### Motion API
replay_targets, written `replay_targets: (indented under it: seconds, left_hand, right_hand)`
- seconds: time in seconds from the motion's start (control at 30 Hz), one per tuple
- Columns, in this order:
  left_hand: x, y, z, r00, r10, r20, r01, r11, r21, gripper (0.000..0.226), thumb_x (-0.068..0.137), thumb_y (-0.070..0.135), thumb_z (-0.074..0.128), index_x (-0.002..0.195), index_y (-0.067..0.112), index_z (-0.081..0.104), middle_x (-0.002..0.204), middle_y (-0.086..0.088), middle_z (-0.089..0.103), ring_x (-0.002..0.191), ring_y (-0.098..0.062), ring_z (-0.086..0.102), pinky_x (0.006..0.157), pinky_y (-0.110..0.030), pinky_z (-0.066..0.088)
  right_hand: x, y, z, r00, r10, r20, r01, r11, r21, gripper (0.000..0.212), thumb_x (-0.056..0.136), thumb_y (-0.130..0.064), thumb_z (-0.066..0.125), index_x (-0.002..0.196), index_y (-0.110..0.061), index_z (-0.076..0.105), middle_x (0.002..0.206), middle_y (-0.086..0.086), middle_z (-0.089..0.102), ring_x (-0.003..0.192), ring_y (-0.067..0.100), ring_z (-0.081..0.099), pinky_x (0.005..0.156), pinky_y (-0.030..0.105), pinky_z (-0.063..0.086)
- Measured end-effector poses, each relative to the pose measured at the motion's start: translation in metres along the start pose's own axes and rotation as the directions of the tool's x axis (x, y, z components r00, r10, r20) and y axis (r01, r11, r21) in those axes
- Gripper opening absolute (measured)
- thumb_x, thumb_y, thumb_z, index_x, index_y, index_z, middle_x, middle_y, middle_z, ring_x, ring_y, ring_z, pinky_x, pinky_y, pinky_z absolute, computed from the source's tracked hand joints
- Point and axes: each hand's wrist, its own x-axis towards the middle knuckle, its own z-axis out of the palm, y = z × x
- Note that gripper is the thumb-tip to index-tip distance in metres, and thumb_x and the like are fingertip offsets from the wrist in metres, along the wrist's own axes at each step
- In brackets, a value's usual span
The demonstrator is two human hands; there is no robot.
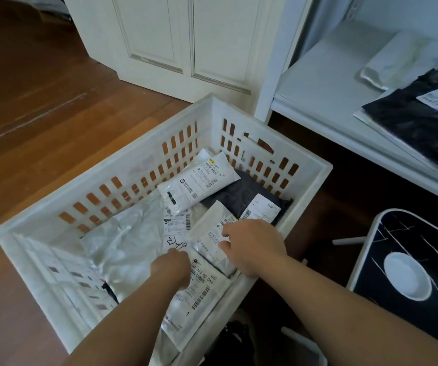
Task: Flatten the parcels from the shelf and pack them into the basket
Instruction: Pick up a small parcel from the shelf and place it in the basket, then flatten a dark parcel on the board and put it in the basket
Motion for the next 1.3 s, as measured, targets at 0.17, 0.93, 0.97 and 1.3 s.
replay_targets:
  seconds: [0.17,0.93,0.97,1.3]
  left_hand:
    - [-0.007,0.005,-0.041,1.000,0.003,-0.030,0.000,0.996,0.092,0.032,0.089,0.016,0.060,0.120,0.011,0.056,0.105,-0.001,0.055,0.096,-0.019,0.060,0.077,-0.030,0.050]
    - [-0.104,0.231,-0.216,0.798,0.377,-0.470,-0.602,0.531,-0.596,0.010,0.090,0.024,0.066,0.085,0.016,0.064,0.078,-0.001,0.070,0.082,-0.019,0.069,0.084,-0.037,0.056]
    - [-0.101,0.240,-0.217,0.804,0.371,-0.465,-0.595,0.509,-0.622,0.010,0.090,0.023,0.065,0.088,0.014,0.064,0.080,-0.002,0.070,0.083,-0.019,0.069,0.081,-0.034,0.057]
    - [-0.101,0.282,-0.221,0.898,0.337,-0.284,-0.363,0.200,-0.910,0.026,0.092,0.027,0.063,0.107,0.005,0.061,0.108,-0.013,0.068,0.094,-0.022,0.067,0.074,-0.031,0.054]
  right_hand:
    - [-0.002,0.001,-0.003,0.999,-0.034,-0.013,0.034,0.999,-0.004,0.040,0.101,-0.041,0.035,0.128,-0.018,0.054,0.121,0.003,0.062,0.108,0.024,0.057,0.093,0.036,0.043]
    - [-0.137,0.246,-0.093,0.636,0.565,-0.526,-0.516,0.818,0.255,0.029,0.095,-0.032,0.056,0.120,-0.019,0.063,0.143,0.007,0.034,0.122,0.024,0.041,0.090,0.034,0.042]
    - [-0.133,0.251,-0.090,0.698,0.513,-0.500,-0.484,0.852,0.199,0.029,0.097,-0.032,0.053,0.122,-0.022,0.063,0.151,0.006,0.028,0.131,0.024,0.033,0.095,0.036,0.038]
    - [-0.134,0.264,-0.100,0.629,0.360,-0.689,-0.478,0.878,0.023,0.028,0.091,-0.015,0.050,0.113,-0.011,0.066,0.124,0.002,0.055,0.104,0.023,0.054,0.090,0.037,0.040]
